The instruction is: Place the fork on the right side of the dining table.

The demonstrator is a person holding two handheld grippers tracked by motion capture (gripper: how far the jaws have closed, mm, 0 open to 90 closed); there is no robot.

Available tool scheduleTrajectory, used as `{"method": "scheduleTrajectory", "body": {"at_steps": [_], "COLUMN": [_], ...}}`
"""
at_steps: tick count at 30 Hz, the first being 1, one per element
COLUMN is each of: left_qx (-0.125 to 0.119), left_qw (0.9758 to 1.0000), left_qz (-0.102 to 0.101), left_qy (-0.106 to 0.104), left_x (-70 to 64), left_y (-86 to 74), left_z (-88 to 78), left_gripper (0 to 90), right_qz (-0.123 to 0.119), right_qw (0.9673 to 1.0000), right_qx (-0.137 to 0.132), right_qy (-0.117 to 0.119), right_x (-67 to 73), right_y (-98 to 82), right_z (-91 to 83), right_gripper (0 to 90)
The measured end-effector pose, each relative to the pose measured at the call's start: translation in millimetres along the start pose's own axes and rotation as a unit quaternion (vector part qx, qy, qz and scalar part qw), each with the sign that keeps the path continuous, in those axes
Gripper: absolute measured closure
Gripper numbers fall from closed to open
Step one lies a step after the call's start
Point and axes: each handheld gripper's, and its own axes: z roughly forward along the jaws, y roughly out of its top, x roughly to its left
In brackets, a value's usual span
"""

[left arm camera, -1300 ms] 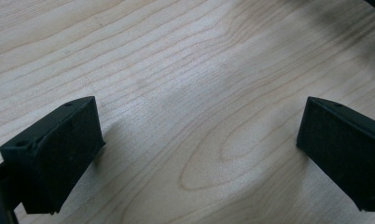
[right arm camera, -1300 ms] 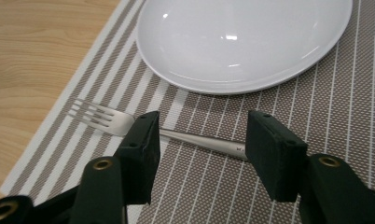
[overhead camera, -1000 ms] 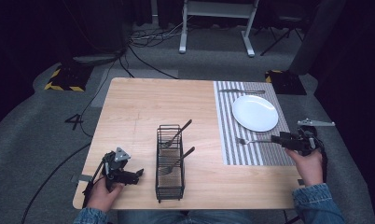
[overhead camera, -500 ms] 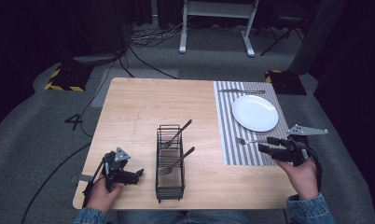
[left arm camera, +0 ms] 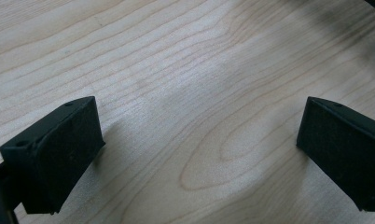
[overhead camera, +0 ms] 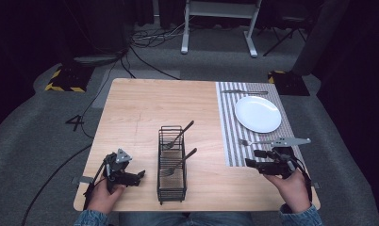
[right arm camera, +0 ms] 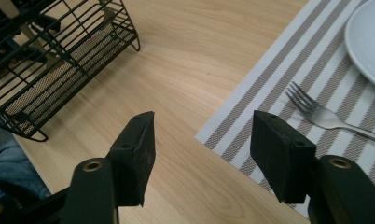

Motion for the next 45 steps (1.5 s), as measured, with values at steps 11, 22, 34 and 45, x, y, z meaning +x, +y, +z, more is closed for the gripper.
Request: {"method": "scheduleTrajectory", "body": {"at_steps": [11,22,34,45], "left_qx": [0.0,0.0,0.0,0.001], "left_qw": [1.0,1.0,1.0,1.0], "left_qz": [0.0,0.0,0.0,0.0], "left_qy": [0.0,0.0,0.001,0.0], "left_x": [0.0,-0.1,0.1,-0.2], "left_y": [0.0,0.0,0.1,0.0], "left_z": [0.0,-0.1,-0.1,-0.2], "left_gripper": [0.3,0.3,0.3,0.2], "right_qz": [0.016,-0.032,-0.075,-0.091], "right_qw": [0.9984,0.9981,0.9961,0.9946], "right_qx": [0.027,0.053,0.029,0.014], "right_qy": [0.046,-0.009,-0.035,-0.047], "right_x": [8.2,18.3,23.2,27.7], "right_y": [-13.2,-35.7,-55.2,-63.6], "right_z": [29.2,65.4,93.1,101.3], "right_gripper": [39.9,41.0,41.2,13.3]}}
